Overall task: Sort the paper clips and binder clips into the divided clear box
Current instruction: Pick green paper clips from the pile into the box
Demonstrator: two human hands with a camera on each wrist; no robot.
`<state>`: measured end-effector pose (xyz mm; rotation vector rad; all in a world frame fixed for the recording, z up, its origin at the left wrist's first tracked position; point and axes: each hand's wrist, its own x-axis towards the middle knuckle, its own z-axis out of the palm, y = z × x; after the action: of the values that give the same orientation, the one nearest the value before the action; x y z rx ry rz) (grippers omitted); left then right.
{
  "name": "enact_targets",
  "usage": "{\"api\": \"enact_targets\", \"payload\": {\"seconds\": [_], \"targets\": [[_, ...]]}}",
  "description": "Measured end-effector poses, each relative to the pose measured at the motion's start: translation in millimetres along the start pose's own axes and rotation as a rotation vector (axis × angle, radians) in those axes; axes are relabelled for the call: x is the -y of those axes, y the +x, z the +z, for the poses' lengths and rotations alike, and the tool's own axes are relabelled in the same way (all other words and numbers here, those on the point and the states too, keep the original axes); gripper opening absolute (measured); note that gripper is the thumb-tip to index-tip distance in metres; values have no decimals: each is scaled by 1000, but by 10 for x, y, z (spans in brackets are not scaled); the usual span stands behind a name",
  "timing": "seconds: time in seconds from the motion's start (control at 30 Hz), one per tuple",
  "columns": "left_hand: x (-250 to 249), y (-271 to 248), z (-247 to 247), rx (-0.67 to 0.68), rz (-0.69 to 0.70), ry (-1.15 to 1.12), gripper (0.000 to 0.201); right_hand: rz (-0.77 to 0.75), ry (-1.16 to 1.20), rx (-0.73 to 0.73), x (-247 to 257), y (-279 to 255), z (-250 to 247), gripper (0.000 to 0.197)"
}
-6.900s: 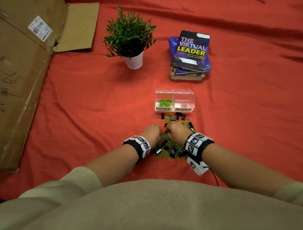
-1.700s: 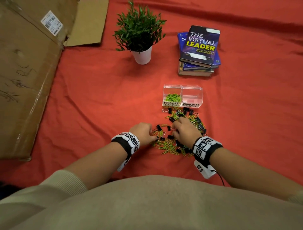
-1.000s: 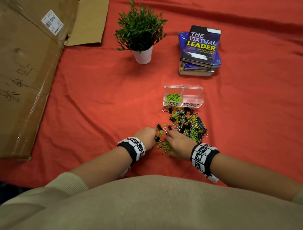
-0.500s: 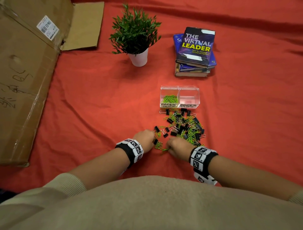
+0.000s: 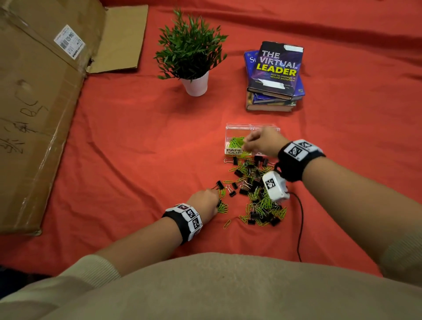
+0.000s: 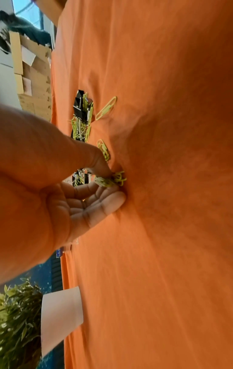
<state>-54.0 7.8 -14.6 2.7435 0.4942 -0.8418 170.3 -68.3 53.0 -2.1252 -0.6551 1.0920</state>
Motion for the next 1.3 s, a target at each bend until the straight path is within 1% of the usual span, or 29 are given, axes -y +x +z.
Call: {"api": "enact_targets", "payload": {"seconds": [0.07, 0.17, 0.23, 0.37, 0.43, 0.5, 0.53, 0.57, 0.63, 0.67, 0.73, 0.8, 0.9, 1.0, 1.07, 1.17, 1.23, 1.3], "targets": [[-16, -21, 1, -2, 29, 42, 24, -9, -58, -87, 112, 186, -71, 8], [-38, -46, 17, -3, 79, 127, 24, 13, -256, -222, 179, 429, -19, 6], [-54, -66, -1, -1, 85, 172, 25, 2, -393, -265, 175, 492, 86, 12], [-65, -96, -47, -12, 120, 193, 27, -116, -528, -206, 129, 425, 245, 23], [-55, -75, -38, 12, 116, 132, 28, -194, -560, -219, 85, 348, 263, 27], [-31, -32, -46, 50, 61, 7, 28, -275, -556, -240, 20, 221, 281, 25], [-20, -12, -73, 60, 24, -86, 28, -302, -566, -203, -30, 136, 307, 22], [-7, 13, -113, 60, -3, -177, 27, -321, -589, -127, -97, 43, 352, 21], [17, 70, -254, 15, -19, -314, 24, -316, -672, 69, -277, -147, 486, 20], [23, 109, -355, -16, -14, -360, 21, -306, -715, 142, -376, -237, 560, 22], [2, 223, -583, -90, 26, -403, 17, -300, -761, 204, -570, -380, 683, 29], [-73, 384, -826, -156, 65, -414, 15, -309, -772, 187, -710, -462, 744, 33], [-228, 666, -1153, -227, 78, -368, 16, -317, -765, 126, -804, -499, 741, 30], [-330, 921, -1318, -231, 63, -301, 25, -274, -694, 60, -852, -491, 700, 26], [-353, 994, -1314, -223, 42, -271, 32, -287, -658, 36, -847, -485, 700, 27], [-329, 923, -1221, -306, 81, -262, 36, -359, -630, 33, -776, -498, 759, 26], [-267, 787, -1119, -388, 117, -282, 34, -398, -643, 66, -719, -506, 829, 27], [-172, 599, -980, -407, 94, -309, 24, -421, -648, 114, -669, -511, 917, 32]]}}
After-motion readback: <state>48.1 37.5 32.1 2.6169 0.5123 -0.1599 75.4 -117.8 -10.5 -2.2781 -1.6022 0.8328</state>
